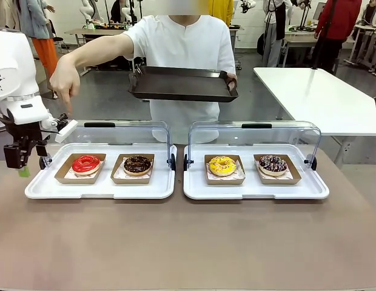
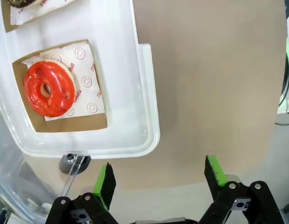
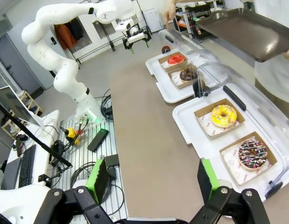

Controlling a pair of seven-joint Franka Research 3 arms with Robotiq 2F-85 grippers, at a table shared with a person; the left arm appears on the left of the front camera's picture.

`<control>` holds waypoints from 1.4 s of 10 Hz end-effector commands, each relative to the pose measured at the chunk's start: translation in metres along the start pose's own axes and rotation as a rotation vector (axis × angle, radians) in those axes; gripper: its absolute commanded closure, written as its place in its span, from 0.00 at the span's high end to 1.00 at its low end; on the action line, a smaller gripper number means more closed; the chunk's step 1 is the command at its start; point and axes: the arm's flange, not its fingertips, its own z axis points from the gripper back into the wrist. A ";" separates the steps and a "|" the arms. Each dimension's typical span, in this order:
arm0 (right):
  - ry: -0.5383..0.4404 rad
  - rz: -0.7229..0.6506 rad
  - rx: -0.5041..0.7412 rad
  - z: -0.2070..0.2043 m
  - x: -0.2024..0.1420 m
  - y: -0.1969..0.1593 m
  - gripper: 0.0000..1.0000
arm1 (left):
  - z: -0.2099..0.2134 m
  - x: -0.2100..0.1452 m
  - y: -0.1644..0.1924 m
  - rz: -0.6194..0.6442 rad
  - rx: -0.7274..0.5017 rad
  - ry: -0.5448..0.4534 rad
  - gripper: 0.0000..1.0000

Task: Provide the desired donut to the person.
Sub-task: Pick up and lift the Paper togo box containing the Donut pointed at by the person.

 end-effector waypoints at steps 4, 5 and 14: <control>-0.014 0.006 0.007 -0.001 0.000 0.000 1.00 | 0.000 0.000 0.000 0.000 0.000 0.000 1.00; -0.014 0.006 0.007 -0.001 0.000 0.000 1.00 | 0.000 0.000 0.000 0.000 0.000 0.000 1.00; -0.014 0.006 0.007 -0.001 0.000 0.000 1.00 | -0.052 0.004 0.012 0.011 0.125 -0.113 1.00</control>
